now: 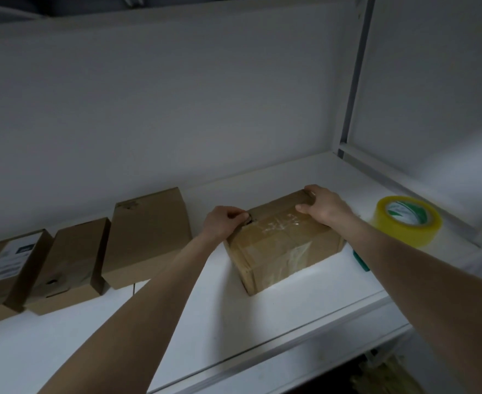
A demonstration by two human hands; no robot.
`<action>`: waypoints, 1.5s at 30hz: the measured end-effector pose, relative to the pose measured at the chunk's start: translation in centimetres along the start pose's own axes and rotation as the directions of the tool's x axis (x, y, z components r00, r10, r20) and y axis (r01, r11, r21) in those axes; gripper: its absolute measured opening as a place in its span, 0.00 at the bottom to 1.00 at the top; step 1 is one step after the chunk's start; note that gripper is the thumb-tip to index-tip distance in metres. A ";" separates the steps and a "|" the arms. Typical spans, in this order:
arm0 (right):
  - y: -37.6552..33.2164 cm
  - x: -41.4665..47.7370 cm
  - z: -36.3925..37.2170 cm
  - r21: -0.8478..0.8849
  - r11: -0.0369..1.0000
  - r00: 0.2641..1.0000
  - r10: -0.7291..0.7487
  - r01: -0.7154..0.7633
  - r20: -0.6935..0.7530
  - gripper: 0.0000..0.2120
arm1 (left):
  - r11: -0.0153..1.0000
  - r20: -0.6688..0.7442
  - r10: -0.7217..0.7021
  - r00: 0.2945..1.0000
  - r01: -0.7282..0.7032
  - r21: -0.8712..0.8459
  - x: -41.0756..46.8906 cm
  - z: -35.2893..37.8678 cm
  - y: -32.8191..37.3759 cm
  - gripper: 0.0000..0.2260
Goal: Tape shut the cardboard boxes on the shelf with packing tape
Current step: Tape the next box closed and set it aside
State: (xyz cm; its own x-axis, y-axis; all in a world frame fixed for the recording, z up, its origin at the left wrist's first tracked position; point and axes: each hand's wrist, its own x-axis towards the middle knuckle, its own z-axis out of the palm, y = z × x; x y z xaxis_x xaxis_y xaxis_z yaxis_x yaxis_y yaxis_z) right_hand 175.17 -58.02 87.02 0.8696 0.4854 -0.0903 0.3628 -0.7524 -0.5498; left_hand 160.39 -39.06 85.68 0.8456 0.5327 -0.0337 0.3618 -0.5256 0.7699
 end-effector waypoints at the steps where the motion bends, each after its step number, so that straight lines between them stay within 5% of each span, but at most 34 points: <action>1: -0.3 -0.1 0.1 -0.033 0.999 1.000 0.006 -0.007 -0.028 0.29 | 0.999 0.030 0.005 1.000 -0.006 0.038 0.2 -0.1 0.0 0.11; 5: -1.6 -0.5 0.7 -0.191 0.979 0.986 0.033 -0.064 -0.161 0.27 | 0.976 0.037 0.024 0.999 -0.031 0.215 0.4 -0.1 0.0 0.10; 10: -1.3 -1.0 -0.6 -0.187 0.955 0.947 0.173 -0.228 -0.272 0.36 | 0.988 -0.040 -0.024 0.999 0.030 0.148 -0.2 0.3 0.0 0.10; 15: -1.8 -1.3 -1.0 -0.116 0.960 0.966 0.249 -0.255 -0.063 0.46 | 0.998 -0.017 -0.051 0.999 0.052 0.022 -1.0 1.4 0.1 0.10; 21: -3.4 -1.4 1.5 -0.024 0.983 0.983 0.184 -0.184 -0.003 0.38 | 0.960 -0.004 0.274 0.962 -0.273 0.054 -3.2 1.5 -1.1 0.17; 25: -3.4 -2.0 2.2 -0.078 0.982 0.985 0.166 -0.170 -0.053 0.34 | 0.908 0.107 0.312 0.944 -0.329 0.261 -5.0 1.1 -1.6 0.21; 34: -3.5 -2.5 2.4 -0.120 0.979 0.985 0.157 -0.164 -0.069 0.32 | 0.834 0.149 0.283 0.948 -0.320 0.449 -5.4 0.9 -1.2 0.22; 38: -3.5 -2.6 2.4 -0.112 0.979 0.985 0.164 -0.170 -0.058 0.32 | 0.872 -0.071 0.346 0.935 -0.293 0.392 -5.4 1.3 -0.3 0.13; 45: -3.6 -2.7 2.4 -0.120 0.976 0.983 0.175 -0.180 -0.049 0.32 | 0.862 -0.056 0.150 0.987 -0.103 0.497 -4.3 1.7 3.3 0.10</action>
State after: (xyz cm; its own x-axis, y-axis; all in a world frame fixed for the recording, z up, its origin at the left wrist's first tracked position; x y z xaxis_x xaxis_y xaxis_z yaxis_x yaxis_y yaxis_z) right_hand 170.68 -55.53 87.23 0.9352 0.3235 -0.1444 0.2378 -0.8755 -0.4207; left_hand 158.64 -44.24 87.26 0.8671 0.4841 0.1175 0.4199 -0.8371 0.3506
